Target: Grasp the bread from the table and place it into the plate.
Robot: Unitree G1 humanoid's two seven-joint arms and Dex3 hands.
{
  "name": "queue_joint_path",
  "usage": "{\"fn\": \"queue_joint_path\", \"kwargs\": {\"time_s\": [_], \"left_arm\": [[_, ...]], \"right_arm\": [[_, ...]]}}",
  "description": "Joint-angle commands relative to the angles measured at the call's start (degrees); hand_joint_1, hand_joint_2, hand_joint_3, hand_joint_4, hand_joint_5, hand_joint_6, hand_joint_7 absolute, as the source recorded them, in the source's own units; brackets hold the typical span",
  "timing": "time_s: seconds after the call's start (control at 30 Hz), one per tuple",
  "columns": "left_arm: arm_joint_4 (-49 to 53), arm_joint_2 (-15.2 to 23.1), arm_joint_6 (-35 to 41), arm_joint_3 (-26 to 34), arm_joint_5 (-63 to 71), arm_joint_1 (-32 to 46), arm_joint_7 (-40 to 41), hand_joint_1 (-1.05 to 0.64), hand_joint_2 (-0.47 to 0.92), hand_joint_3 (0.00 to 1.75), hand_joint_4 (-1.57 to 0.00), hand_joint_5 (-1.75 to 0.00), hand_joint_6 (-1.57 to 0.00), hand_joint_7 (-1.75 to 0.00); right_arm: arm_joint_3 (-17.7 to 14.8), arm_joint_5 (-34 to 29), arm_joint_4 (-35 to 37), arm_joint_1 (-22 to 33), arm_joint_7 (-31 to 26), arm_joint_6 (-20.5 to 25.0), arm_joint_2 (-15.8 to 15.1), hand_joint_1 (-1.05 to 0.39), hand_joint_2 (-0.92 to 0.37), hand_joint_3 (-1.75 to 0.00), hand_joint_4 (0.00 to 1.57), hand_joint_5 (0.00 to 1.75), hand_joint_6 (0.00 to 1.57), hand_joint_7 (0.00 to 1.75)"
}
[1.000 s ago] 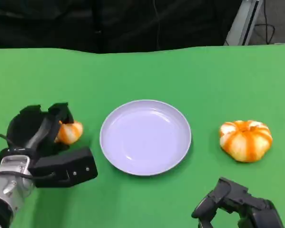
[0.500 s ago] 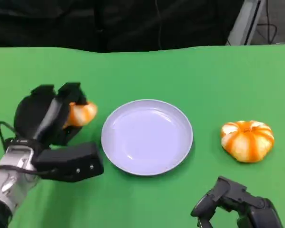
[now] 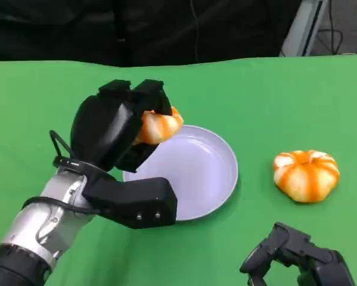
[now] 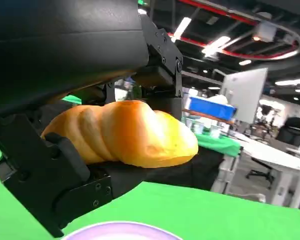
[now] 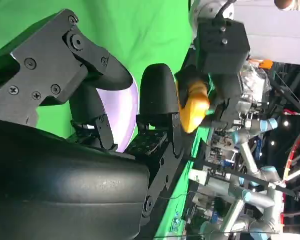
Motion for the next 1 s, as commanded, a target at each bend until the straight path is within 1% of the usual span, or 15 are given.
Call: {"fn": "queue_joint_path", "kwargs": {"time_s": [0.03,0.13,0.33,0.37,0.4,0.43,0.5,0.53,0.57,0.6,0.63,0.67,0.7,0.8,1.0], "left_arm": [[1.8,-1.6,0.6,-1.1,0.9,-0.7,-2.1,-0.17,0.28,1.41,-0.95,-1.75,-0.74,-1.75],[7.5,-5.9,0.5,-4.4,1.7,-3.8,-3.9,-0.18,0.31,1.32,-0.92,-1.75,-0.74,-1.70],[14.2,-8.7,0.6,-5.7,2.4,-6.9,-3.8,-0.18,0.34,1.22,-0.91,-1.75,-0.73,-1.71],[14.9,-9.3,1.4,-5.7,1.9,-7.4,-5.5,-0.18,0.35,1.22,-0.91,-1.75,-0.73,-1.71],[15.5,-9.6,2.1,-5.7,1.5,-7.7,-6.9,-0.20,0.42,1.11,-0.86,-1.75,-0.76,-1.42],[15.9,-9.9,2.5,-5.8,1.2,-8.0,-7.9,-0.20,0.45,1.06,-0.84,-1.75,-0.77,-1.30],[15.5,-10.0,5.0,-6.3,1.3,-8.5,-12.0,-0.21,0.47,1.02,-0.83,-1.75,-0.79,-1.21],[15.1,-9.9,6.7,-6.7,1.5,-8.7,-14.9,-0.26,0.67,0.65,-0.66,-1.23,-0.58,-0.73],[14.6,-9.8,8.0,-7.0,1.7,-8.9,-17.1,-0.28,0.79,0.40,-0.62,-0.94,-0.54,-0.44],[14.6,-9.7,9.8,-7.7,2.8,-8.9,-18.5,-0.29,0.85,0.28,-0.61,-0.79,-0.52,-0.29],[14.3,-9.5,11.3,-8.2,3.6,-8.9,-19.4,-0.45,0.89,0.21,-0.28,-0.52,-0.31,-0.16],[13.9,-9.4,12.6,-8.6,4.3,-8.8,-20.3,-0.53,0.91,0.21,-0.14,-0.39,-0.21,-0.11],[13.5,-9.4,13.6,-8.8,4.6,-8.7,-20.9,-0.58,0.92,0.22,-0.06,-0.29,-0.15,-0.06],[11.9,-9.1,16.3,-9.1,5.2,-7.9,-22.7,-0.75,0.92,0.29,-0.01,-0.05,-0.03,-0.01],[9.6,-8.4,19.1,-9.1,5.3,-7.4,-25.5,-0.90,0.92,0.38,0.00,0.00,0.00,0.00]], "right_arm": [[-0.3,0.2,-0.5,0.5,-0.1,-0.3,-0.2,-0.13,-0.36,-1.26,0.69,1.62,0.76,1.34],[-0.1,-0.1,-0.8,0.7,-0.3,-0.2,-0.1,-0.12,-0.35,-1.26,0.69,1.61,0.76,1.34],[0.2,-0.1,-1.3,0.8,-0.3,0.5,0.2,-0.12,-0.36,-1.25,0.69,1.60,0.76,1.33],[0.3,0.0,-1.3,0.9,-0.3,0.5,0.2,-0.12,-0.36,-1.25,0.69,1.60,0.76,1.33],[0.3,0.0,-1.3,0.9,-0.3,0.5,0.2,-0.12,-0.37,-1.25,0.69,1.60,0.76,1.33],[0.3,0.0,-1.3,1.0,-0.2,0.5,0.2,-0.12,-0.37,-1.25,0.69,1.60,0.76,1.33],[0.3,-0.1,-1.3,1.0,-0.3,0.5,0.2,-0.12,-0.37,-1.24,0.69,1.60,0.76,1.33],[0.3,-0.4,-1.3,1.0,-0.4,0.4,0.2,-0.11,-0.37,-1.24,0.69,1.60,0.76,1.33],[0.3,-0.6,-1.3,0.9,-0.5,0.3,0.2,-0.11,-0.37,-1.24,0.69,1.61,0.76,1.33],[0.2,-0.6,-1.1,0.9,-0.6,0.1,0.2,-0.11,-0.37,-1.24,0.69,1.61,0.76,1.33],[0.2,-0.6,-1.0,0.8,-0.6,-0.1,0.2,-0.10,-0.37,-1.25,0.69,1.61,0.76,1.33],[0.2,-0.6,-1.0,0.8,-0.6,-0.1,0.2,-0.10,-0.37,-1.25,0.69,1.61,0.76,1.33],[0.2,-0.7,-1.0,0.8,-0.6,-0.1,0.2,-0.10,-0.37,-1.25,0.69,1.61,0.76,1.33],[0.1,-0.7,-0.9,0.7,-0.6,-0.2,0.2,-0.09,-0.37,-1.26,0.69,1.61,0.77,1.33],[0.0,-0.3,-0.7,0.6,-0.3,-0.1,0.0,-0.10,-0.36,-1.26,0.69,1.61,0.77,1.33]]}}
